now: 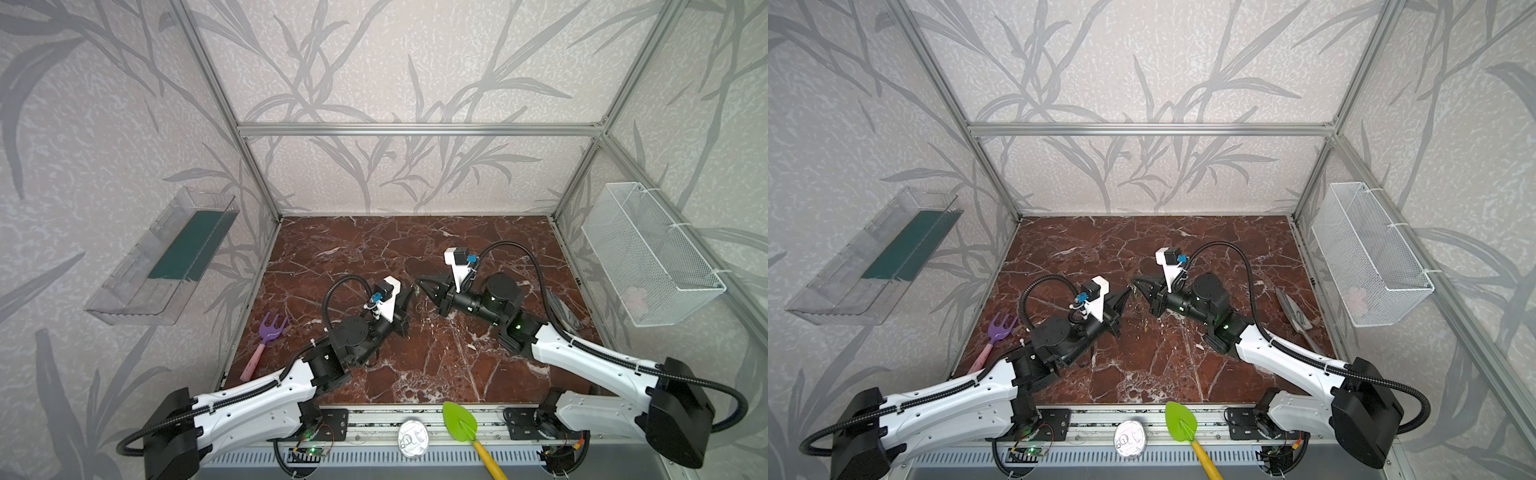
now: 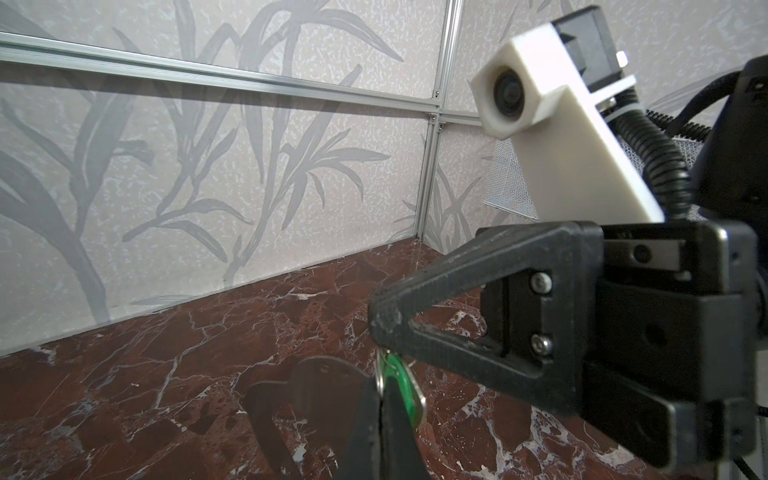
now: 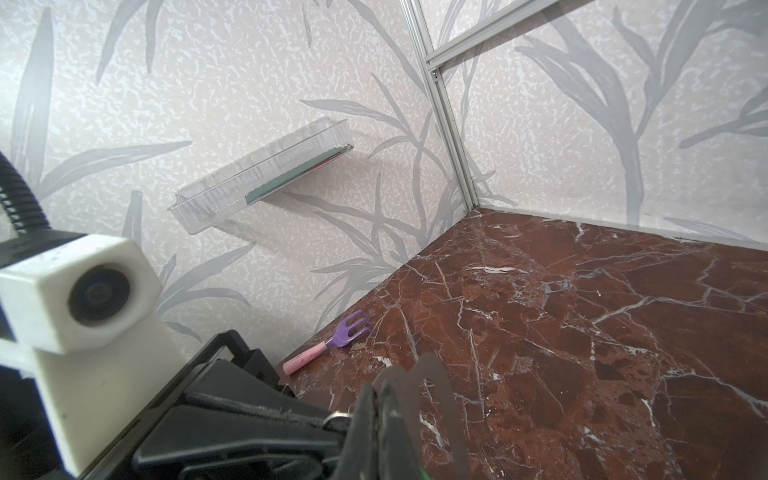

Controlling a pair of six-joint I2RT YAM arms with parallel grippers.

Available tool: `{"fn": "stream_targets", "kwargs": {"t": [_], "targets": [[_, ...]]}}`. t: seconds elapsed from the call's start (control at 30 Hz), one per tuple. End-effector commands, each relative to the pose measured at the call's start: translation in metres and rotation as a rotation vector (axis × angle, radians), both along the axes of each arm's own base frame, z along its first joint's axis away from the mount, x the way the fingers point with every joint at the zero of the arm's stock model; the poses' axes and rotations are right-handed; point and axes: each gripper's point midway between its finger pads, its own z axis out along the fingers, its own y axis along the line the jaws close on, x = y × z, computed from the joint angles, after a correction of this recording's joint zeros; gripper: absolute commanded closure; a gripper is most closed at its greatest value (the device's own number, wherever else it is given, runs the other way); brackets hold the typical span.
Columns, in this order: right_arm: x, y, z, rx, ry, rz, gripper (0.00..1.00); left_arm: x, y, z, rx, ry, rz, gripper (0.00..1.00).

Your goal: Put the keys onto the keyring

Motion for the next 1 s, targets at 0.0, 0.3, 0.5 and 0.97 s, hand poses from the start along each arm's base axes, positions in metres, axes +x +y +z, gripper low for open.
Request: {"fn": "stream_targets", "kwargs": {"t": [0.0,0.3,0.5,0.97], "targets": [[0.0087,-0.0081,-0.0007,-0.013,0.018,-0.064,1.00,-0.0116,0.0001,0.0311,-0.099,-0.072,-0.045,1.00],[0.0070,-0.0047,-0.0004,-0.043,0.040,-0.043,1.00,-0.0143,0.0000,0.0333,-0.108,-0.087,-0.054,1.00],[0.0085,-0.0032,0.0000,-0.049,0.046,-0.043,0.95,-0.0154,0.0000,0.0348,-0.109,-0.095,-0.056,1.00],[0.0110,-0.0067,-0.0012,-0.060,0.041,-0.068,0.73,-0.0155,0.0007,0.0357,-0.103,-0.102,-0.054,1.00]]}}
